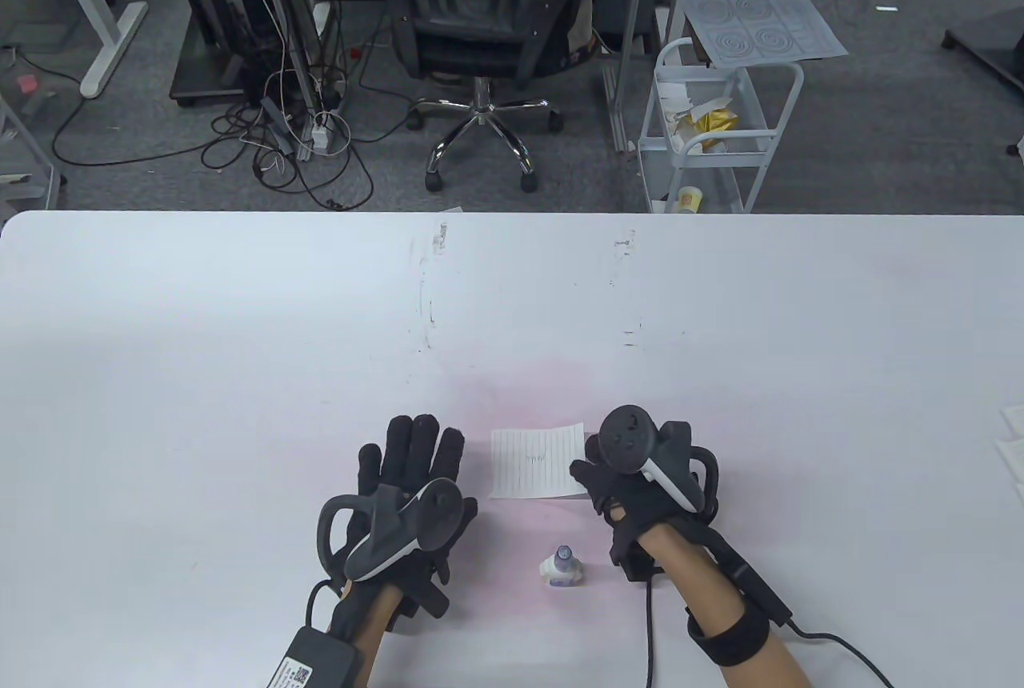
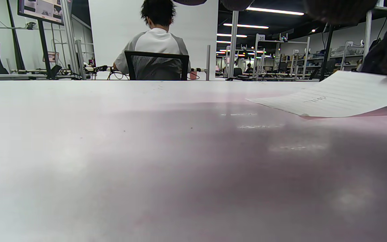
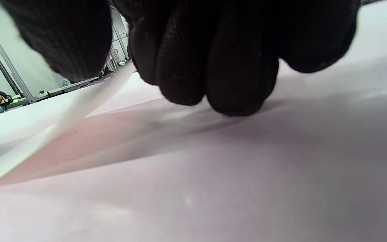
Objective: Brush correction fluid to cover black text
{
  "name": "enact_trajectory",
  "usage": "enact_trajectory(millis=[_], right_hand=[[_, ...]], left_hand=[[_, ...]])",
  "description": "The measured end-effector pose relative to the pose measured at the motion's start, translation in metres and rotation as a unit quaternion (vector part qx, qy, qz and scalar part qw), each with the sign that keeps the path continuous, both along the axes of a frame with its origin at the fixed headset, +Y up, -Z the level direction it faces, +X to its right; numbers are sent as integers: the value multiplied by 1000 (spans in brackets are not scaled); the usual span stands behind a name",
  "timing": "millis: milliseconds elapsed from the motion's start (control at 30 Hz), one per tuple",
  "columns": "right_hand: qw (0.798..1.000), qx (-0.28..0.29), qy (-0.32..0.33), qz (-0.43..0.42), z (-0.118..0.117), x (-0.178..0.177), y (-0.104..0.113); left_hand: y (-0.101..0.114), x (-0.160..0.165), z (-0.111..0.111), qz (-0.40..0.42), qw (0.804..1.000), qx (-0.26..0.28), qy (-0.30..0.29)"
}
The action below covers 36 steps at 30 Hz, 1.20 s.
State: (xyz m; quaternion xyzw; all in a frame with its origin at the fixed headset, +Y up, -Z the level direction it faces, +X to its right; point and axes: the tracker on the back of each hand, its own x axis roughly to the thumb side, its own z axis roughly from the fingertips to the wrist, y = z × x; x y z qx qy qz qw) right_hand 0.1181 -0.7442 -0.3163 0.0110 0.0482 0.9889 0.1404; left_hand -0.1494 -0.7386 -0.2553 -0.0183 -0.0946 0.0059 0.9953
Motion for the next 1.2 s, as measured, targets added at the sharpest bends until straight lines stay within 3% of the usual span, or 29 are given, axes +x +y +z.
enact_trajectory(millis=[233,533,800,1033,1200], right_hand=[[997,70,3,32,9,2,12],[983,177,43,38,38,23,31],[979,172,98,49,58,42,28],[967,134,215,-27,64,34,39],[946,99,291,-105,73,24,46]], left_hand=[[0,0,0,4,1000,3,-2],[0,-2,0,13,1000,6,-2],[-4,1,-1,10,1000,0,-6],[-4,2,-1,6,1000,-5,-7],[-4,3,-1,5,1000,-7,-8]])
